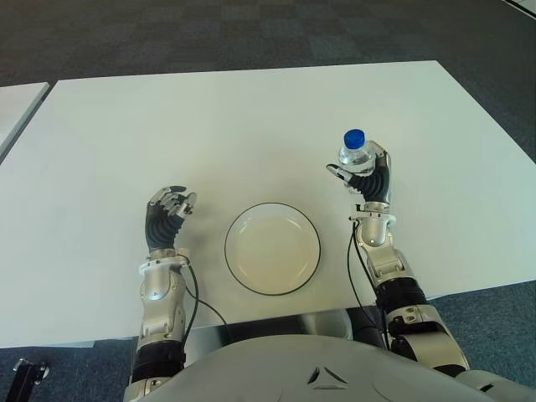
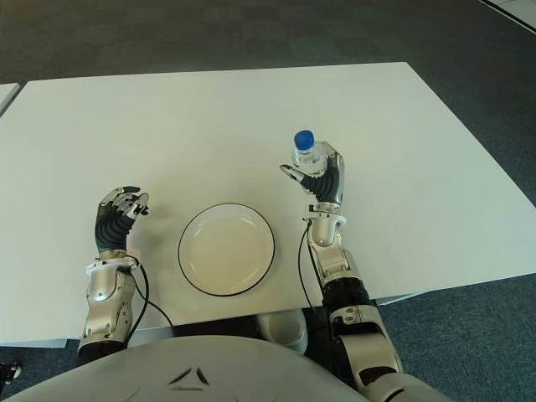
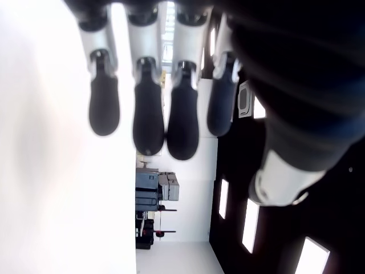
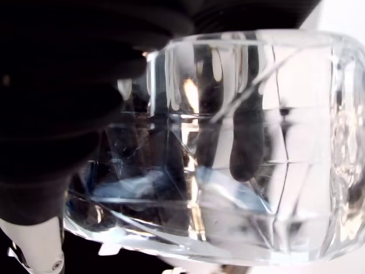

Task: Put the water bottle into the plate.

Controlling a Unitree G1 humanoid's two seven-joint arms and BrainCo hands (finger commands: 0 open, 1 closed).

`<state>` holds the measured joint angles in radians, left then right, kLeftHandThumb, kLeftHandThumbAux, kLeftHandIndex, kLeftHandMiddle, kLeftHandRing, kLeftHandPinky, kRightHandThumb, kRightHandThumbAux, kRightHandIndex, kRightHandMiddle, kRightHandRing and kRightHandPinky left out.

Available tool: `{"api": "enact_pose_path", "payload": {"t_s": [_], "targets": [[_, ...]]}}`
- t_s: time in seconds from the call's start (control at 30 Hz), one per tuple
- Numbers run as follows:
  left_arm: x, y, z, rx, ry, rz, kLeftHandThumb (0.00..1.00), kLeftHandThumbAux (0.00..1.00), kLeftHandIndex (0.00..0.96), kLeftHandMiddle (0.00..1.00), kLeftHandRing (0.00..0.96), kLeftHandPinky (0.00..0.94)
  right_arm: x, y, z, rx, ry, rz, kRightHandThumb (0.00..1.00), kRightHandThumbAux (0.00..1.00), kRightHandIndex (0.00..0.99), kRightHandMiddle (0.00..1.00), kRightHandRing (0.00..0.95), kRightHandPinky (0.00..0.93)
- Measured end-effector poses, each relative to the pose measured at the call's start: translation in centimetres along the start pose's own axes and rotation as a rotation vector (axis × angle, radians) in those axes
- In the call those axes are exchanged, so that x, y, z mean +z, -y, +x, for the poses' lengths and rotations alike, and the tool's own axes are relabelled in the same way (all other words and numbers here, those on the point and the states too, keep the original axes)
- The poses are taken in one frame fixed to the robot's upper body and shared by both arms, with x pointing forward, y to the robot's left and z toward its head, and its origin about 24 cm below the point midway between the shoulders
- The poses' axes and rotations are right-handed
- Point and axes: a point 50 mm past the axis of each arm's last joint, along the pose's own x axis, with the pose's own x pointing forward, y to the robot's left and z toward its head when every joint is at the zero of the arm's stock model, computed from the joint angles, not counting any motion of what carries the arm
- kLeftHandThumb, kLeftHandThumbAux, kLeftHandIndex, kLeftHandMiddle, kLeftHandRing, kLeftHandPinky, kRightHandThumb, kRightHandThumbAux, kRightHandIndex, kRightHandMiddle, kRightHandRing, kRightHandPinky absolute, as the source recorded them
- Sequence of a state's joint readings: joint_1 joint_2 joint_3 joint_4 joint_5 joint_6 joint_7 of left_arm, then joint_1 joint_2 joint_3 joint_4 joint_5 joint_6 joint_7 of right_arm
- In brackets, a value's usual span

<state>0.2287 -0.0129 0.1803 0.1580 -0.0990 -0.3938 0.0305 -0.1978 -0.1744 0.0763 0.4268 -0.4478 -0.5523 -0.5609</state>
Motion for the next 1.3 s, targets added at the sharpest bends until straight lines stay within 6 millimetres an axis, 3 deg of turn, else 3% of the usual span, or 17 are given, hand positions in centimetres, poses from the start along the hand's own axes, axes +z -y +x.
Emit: {"api": "enact_pose_path", "payload": {"t_s": [0.23,0.43,0.83,1.3], "targets": [[-0.1,0.0,0.0,0.000,-0.008,0.001,0.710,0.708,0.437,0.635,0.611,0.600,3.7,-1.2,-0.8,0.063,0.276,0.053,0.701,0.726,0.438,0.908,0.895,0.882],[-0.1,0.0,0.0,-0.001,-0.011,0.001,0.710,0.708,0.437,0.634,0.610,0.597,5.3,-2.6,-1.9,0.164,0.419,0.094,0.696,0.728,0.437,0.902,0.897,0.888],[-0.2,-0.1,-0.2,0.001,-0.015,0.006,0.709,0.709,0.437,0.624,0.601,0.595,5.5,-5.0,-5.0,0.407,0.546,0.209,0.701,0.726,0.436,0.941,0.914,0.899],[-0.2,-0.1,-0.2,0.001,-0.017,0.013,0.710,0.709,0.436,0.626,0.600,0.591,6.3,-6.3,-5.5,0.732,0.665,0.164,0.710,0.720,0.438,0.924,0.908,0.896]]}}
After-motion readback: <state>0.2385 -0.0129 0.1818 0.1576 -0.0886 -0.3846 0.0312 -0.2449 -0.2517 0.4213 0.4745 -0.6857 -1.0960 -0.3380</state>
